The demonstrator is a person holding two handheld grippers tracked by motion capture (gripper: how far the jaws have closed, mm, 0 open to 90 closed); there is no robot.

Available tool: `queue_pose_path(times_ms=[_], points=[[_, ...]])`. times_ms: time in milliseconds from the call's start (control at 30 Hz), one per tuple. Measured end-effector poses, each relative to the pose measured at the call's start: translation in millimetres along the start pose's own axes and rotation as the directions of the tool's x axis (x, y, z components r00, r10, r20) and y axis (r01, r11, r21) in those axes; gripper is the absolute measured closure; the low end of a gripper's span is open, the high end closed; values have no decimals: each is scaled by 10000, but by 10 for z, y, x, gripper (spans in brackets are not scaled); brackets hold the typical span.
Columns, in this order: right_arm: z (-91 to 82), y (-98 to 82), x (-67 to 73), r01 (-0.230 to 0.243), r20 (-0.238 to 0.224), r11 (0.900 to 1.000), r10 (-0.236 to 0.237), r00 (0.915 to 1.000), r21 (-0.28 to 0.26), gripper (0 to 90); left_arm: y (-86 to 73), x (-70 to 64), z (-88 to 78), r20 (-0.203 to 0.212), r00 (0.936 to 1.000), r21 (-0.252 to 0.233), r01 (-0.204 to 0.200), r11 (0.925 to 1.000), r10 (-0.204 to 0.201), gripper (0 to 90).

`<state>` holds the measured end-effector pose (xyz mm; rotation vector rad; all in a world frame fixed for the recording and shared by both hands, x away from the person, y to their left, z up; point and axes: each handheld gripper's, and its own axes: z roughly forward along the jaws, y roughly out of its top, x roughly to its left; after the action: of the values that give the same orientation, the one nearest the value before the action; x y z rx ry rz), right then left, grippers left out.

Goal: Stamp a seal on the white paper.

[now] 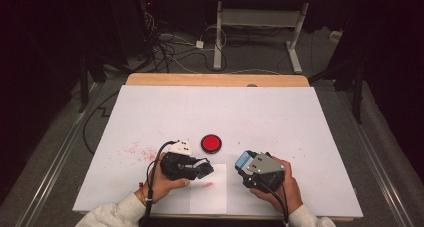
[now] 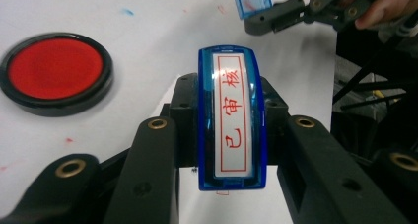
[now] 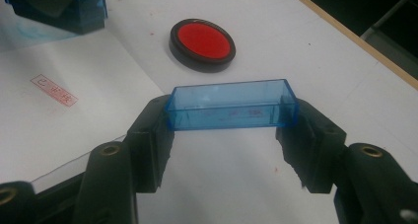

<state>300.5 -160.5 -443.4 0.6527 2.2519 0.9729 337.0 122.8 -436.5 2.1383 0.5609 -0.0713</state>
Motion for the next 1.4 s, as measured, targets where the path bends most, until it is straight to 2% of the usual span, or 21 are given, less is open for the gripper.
queue_pose_path(times_ms=[333,800,1033,1400], points=[[25,13,1,36,-32,10000,-36,10000,24,408,19,36,-137,-437,9990,-295,32,9996,-45,677],[24,3,-7,-10,-5,10000,10,10000,33,408,31,38,-187,-749,9972,-419,-62,9991,31,677],[24,-3,-6,-14,2,10000,14,10000,59,409,38,39,-199,-770,9970,-416,-138,9990,106,677],[30,-9,-10,-88,-32,9999,88,10000,58,409,31,53,-232,-990,9951,-662,13,9978,-78,677]])
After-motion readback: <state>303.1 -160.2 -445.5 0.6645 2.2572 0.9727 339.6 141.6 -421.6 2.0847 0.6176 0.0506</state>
